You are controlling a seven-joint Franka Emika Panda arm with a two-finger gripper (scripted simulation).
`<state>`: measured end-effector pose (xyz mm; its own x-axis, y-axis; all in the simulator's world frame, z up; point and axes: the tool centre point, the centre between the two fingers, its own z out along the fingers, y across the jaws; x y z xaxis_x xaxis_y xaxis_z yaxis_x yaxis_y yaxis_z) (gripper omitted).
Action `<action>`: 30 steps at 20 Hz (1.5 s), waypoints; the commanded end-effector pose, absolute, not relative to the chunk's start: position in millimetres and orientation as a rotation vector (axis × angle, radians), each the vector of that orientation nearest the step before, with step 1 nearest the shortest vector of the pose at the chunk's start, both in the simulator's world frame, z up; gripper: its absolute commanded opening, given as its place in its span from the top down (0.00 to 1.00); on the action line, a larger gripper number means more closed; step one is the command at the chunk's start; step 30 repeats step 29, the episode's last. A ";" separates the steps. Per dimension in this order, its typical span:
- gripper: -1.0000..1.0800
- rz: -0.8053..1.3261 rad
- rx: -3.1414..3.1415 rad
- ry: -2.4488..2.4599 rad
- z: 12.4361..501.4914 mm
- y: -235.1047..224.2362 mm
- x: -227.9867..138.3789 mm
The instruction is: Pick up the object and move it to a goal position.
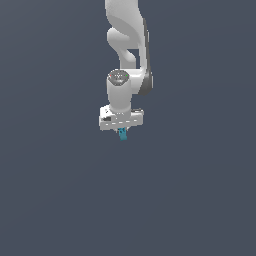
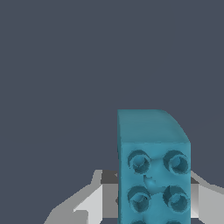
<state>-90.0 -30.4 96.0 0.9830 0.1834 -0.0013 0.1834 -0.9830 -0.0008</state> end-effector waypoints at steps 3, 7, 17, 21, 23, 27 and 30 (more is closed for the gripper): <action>1.00 0.000 -3.126 -0.289 134.0 -74.2 -86.3; 1.00 -0.001 -3.126 -0.289 167.7 -113.4 -82.4; 1.00 -0.001 -3.127 -0.289 229.7 -186.9 -72.4; 1.00 0.000 -3.128 -0.289 241.5 -201.0 -69.7; 1.00 0.000 -3.128 -0.289 244.7 -204.9 -68.8; 1.00 0.000 -3.128 -0.289 245.7 -206.4 -67.7; 1.00 0.000 -3.128 -0.289 244.8 -205.4 -67.6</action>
